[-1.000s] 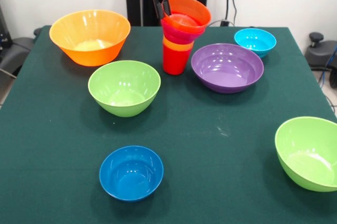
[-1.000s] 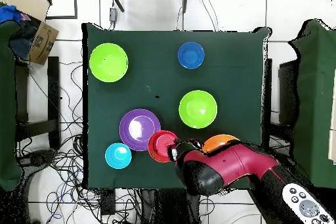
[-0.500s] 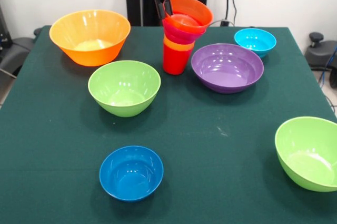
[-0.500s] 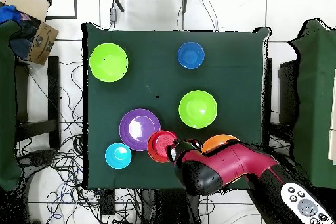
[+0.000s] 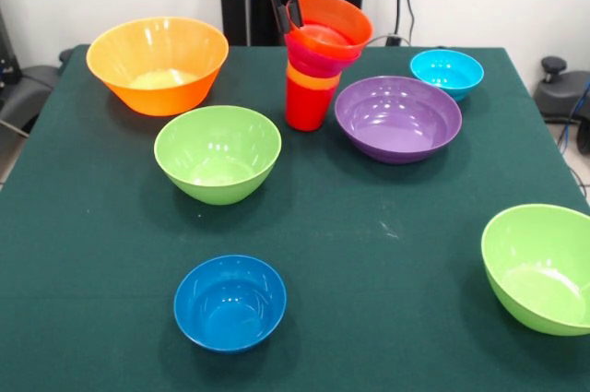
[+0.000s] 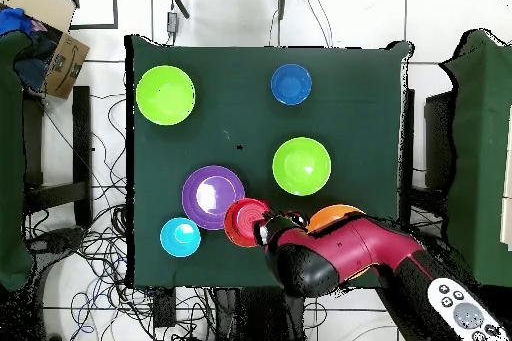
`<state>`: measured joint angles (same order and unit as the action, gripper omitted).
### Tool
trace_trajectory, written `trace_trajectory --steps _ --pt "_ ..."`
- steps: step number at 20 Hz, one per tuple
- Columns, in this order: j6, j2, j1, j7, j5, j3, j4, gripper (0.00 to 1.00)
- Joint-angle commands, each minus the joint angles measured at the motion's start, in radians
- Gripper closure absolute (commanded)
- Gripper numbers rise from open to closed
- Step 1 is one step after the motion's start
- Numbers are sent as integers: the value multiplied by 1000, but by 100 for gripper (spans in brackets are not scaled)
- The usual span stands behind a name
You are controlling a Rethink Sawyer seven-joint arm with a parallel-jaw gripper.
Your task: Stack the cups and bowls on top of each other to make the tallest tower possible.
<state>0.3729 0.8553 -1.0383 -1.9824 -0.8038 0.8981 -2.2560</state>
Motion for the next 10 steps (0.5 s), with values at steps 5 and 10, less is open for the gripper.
trace_trajectory --steps 5,10 --pt "3 -46 40 108 -42 48 59 100" --pt "6 -41 43 115 -42 58 71 100"
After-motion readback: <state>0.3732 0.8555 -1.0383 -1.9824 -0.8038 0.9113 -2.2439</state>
